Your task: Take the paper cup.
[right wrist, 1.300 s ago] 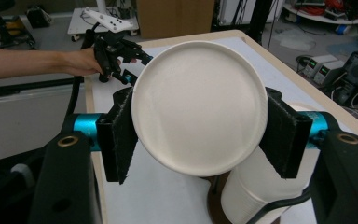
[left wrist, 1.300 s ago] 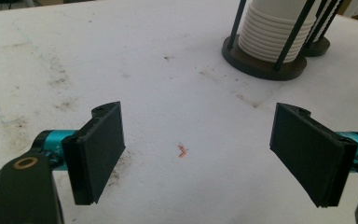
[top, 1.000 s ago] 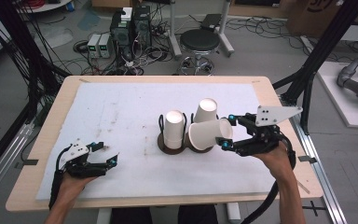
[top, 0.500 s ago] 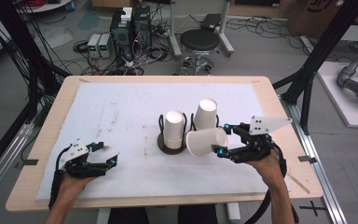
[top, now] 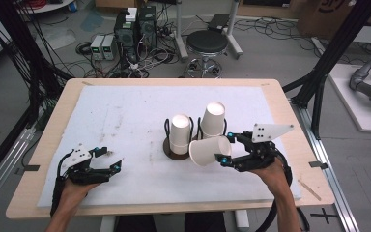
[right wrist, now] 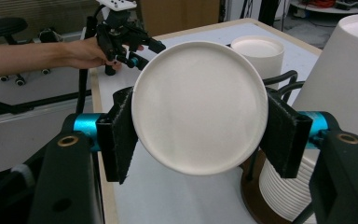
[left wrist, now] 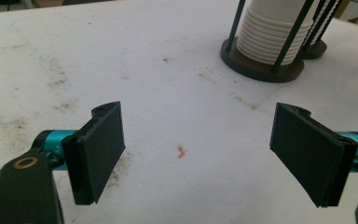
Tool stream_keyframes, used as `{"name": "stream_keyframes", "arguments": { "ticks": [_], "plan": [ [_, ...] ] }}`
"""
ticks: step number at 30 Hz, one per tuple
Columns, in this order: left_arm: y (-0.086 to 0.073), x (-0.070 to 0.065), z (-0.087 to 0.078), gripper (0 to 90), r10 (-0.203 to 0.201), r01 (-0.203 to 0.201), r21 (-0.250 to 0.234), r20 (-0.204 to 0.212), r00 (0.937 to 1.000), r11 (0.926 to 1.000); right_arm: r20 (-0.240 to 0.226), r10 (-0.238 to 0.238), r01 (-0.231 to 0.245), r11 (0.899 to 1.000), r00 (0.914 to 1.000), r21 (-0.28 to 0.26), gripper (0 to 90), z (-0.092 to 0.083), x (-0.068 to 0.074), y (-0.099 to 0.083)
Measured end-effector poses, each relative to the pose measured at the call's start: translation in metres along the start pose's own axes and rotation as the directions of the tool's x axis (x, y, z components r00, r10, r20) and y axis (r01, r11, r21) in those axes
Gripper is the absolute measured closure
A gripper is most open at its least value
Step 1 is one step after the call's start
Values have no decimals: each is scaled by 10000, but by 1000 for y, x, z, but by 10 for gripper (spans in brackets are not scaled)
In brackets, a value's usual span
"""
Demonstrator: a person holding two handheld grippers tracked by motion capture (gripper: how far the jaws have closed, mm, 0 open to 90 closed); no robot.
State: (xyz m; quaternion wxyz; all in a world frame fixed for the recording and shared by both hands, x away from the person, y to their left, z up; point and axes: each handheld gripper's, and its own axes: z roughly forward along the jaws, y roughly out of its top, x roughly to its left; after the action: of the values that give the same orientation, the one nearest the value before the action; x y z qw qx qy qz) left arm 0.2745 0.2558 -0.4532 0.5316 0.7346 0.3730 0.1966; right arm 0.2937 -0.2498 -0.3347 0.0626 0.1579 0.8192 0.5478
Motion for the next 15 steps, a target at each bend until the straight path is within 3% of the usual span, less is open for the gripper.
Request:
{"name": "stream_keyframes", "arguments": {
  "ticks": [15],
  "plan": [
    [0,1,0,176,-30,30,4,33,10000,10000,-140,127,-126,9998,9998,123,359,6,-2,-7]
  ]
}}
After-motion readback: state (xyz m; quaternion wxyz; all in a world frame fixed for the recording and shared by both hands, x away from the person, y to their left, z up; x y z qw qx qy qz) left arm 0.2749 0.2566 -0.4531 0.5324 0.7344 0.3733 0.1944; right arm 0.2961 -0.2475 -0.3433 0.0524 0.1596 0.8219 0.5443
